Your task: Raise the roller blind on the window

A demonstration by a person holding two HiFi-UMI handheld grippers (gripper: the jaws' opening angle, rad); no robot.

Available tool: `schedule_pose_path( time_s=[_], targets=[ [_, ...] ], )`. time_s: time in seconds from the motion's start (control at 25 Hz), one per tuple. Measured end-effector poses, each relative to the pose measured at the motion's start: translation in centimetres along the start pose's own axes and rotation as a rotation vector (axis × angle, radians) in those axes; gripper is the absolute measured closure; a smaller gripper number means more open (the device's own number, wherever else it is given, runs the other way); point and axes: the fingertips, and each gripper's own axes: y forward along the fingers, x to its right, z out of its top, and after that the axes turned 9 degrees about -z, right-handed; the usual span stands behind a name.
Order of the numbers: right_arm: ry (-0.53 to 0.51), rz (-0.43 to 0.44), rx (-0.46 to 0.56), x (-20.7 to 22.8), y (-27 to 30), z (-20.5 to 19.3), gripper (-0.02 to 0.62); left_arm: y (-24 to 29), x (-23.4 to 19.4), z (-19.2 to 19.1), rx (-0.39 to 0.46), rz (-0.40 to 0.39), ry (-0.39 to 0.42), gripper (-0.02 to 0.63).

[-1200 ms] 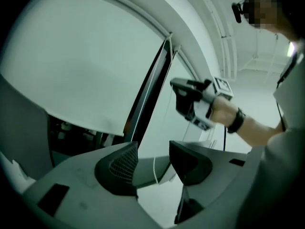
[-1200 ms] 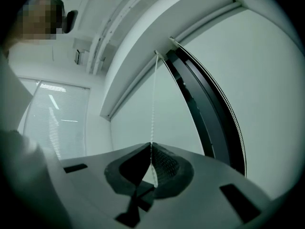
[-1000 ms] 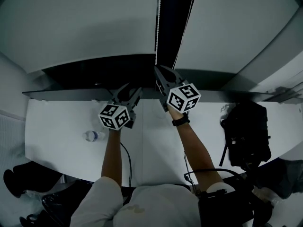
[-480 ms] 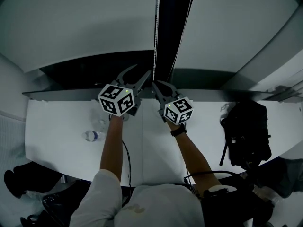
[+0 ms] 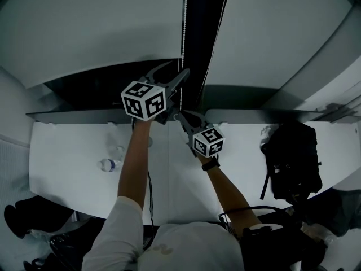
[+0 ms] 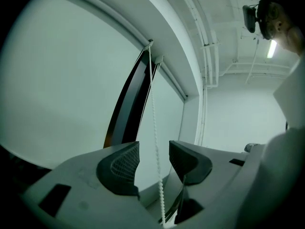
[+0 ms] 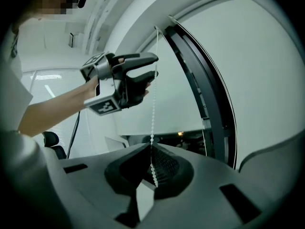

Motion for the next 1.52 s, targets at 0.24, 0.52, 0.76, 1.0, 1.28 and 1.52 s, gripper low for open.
schedule_pose_path(
  time_s=[0.24,0.52,0.76,1.0,1.28,1.52],
  targets=[
    [0.002,0.006,-0.140,-0.9,-1.0,-6.8,0.584,0.8,-0.9,1.9,0.002,0.024,0.047,0.425],
    [0.007,0.013,-0.340,-1.3,-2.3,-16.3,0.591,1.8,-0.1,4.6,0.005,0.019,0.119,0.426],
    [0.052,0.025,-0.395,-2.5,-3.3,-19.4,0.591,1.7,0.7,5.0,-0.005,0.013,0.142,0.587],
    [0.102,0.027,-0.398,-2.0,-3.6,-19.1,0.591,-0.6,0.5,5.7,0.139,0.064,0.109,0.594],
    [0.034,0.039,-0.345,-1.9,-5.1,-16.0,0.589,-1.6,0.4,5.8,0.159,0.180,0.247,0.595],
    [0.047,0.036,-0.196,-1.9,-6.6,-9.1,0.588,-1.1,0.4,2.1,0.127,0.228,0.280,0.595]
  ],
)
